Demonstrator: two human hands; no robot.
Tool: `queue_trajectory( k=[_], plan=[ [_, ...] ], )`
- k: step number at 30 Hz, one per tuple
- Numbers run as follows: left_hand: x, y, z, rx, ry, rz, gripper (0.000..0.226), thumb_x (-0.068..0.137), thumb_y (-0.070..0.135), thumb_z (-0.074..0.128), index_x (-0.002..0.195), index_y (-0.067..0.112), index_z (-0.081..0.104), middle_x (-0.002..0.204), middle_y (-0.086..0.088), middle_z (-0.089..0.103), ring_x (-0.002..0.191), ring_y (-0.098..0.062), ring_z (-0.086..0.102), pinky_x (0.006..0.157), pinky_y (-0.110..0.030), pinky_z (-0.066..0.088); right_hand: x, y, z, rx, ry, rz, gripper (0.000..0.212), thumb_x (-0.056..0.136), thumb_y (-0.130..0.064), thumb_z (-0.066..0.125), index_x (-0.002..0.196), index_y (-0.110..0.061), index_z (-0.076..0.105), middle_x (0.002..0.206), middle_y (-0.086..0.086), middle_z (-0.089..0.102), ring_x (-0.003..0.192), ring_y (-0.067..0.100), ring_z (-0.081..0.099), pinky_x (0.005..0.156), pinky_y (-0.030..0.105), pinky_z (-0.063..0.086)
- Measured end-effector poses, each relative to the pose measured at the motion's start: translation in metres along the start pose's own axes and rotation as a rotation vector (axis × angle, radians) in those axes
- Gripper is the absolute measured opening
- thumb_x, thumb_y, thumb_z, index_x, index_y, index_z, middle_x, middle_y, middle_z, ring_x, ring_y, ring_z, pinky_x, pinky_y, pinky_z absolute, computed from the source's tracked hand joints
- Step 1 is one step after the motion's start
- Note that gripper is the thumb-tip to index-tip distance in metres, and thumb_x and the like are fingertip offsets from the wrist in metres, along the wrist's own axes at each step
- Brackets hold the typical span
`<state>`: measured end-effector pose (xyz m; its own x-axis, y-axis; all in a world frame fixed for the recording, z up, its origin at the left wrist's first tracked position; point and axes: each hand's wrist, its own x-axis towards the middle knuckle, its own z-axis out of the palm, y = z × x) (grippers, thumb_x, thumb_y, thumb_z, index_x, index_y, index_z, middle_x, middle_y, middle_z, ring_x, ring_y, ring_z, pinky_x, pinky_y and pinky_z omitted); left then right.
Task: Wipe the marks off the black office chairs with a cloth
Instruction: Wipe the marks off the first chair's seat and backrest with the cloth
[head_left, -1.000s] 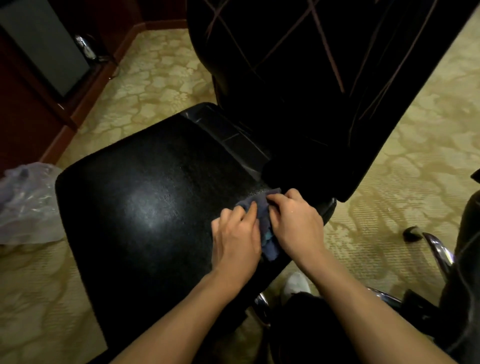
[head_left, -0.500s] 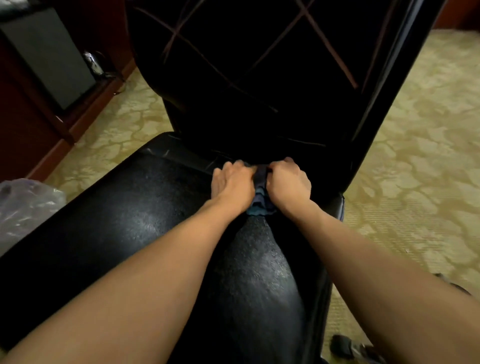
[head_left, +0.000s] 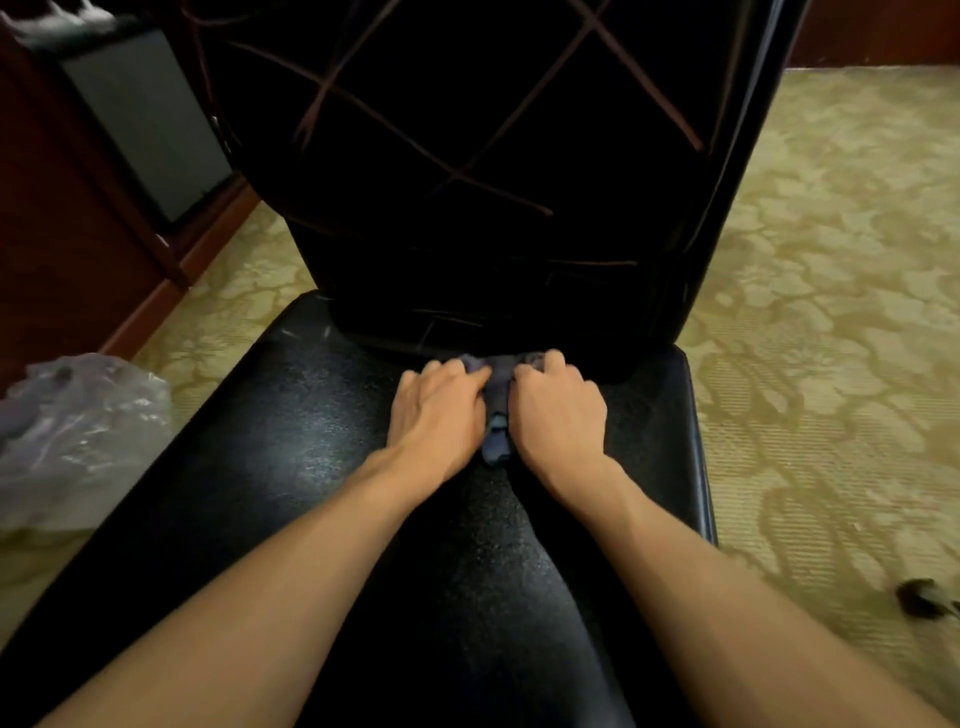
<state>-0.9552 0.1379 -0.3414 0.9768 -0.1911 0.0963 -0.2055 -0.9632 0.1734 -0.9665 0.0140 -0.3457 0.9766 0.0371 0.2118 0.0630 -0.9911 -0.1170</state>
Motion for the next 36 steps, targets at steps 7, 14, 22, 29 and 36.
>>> queue_trajectory(
  k=[7,14,22,29,36],
  plan=[
    [-0.051,-0.009,0.002,-0.065,0.068,0.079,0.041,0.097,0.023,0.045,0.134,0.024,0.062,0.104,-0.004,0.065,0.1,-0.031,0.054,0.084,-0.039,0.037,-0.05,-0.01,-0.01,0.002,0.041,-0.029,0.013,0.086,-0.024,0.064,0.081,-0.013,0.069,0.082,0.01,0.066,0.06,0.032,0.065,0.056,0.032,0.03],
    [-0.074,-0.018,0.019,-0.053,0.308,0.166,0.044,0.087,0.027,0.042,0.119,0.017,0.071,0.083,0.001,0.058,0.078,-0.025,0.054,0.065,-0.037,0.045,-0.061,-0.014,0.001,-0.036,0.106,0.02,0.017,0.064,-0.017,0.082,0.071,-0.015,0.067,0.068,0.004,0.06,0.046,0.026,0.058,0.049,0.029,0.03],
    [-0.074,-0.001,0.024,-0.025,0.345,0.094,0.041,0.089,0.023,0.044,0.118,0.013,0.071,0.087,-0.004,0.059,0.08,-0.026,0.054,0.068,-0.04,0.046,-0.047,-0.003,0.007,-0.144,0.12,-0.091,0.024,0.064,-0.018,0.083,0.084,-0.011,0.072,0.072,0.006,0.061,0.052,0.028,0.061,0.048,0.031,0.039],
    [-0.075,0.021,0.015,0.0,0.171,-0.087,0.043,0.086,0.025,0.039,0.114,0.016,0.071,0.088,-0.004,0.061,0.081,-0.028,0.055,0.068,-0.04,0.048,-0.036,0.007,0.005,-0.128,0.084,-0.131,0.014,0.072,-0.021,0.08,0.081,-0.018,0.071,0.074,0.005,0.059,0.055,0.029,0.062,0.049,0.034,0.038],
    [-0.064,0.035,0.003,-0.021,0.033,-0.219,0.04,0.083,0.029,0.046,0.113,0.018,0.071,0.09,-0.004,0.066,0.084,-0.026,0.057,0.071,-0.039,0.045,-0.012,0.011,0.002,-0.072,0.007,-0.169,0.028,0.094,-0.03,0.057,0.12,-0.027,0.068,0.095,0.004,0.06,0.081,0.03,0.067,0.061,0.036,0.039]
  ],
)
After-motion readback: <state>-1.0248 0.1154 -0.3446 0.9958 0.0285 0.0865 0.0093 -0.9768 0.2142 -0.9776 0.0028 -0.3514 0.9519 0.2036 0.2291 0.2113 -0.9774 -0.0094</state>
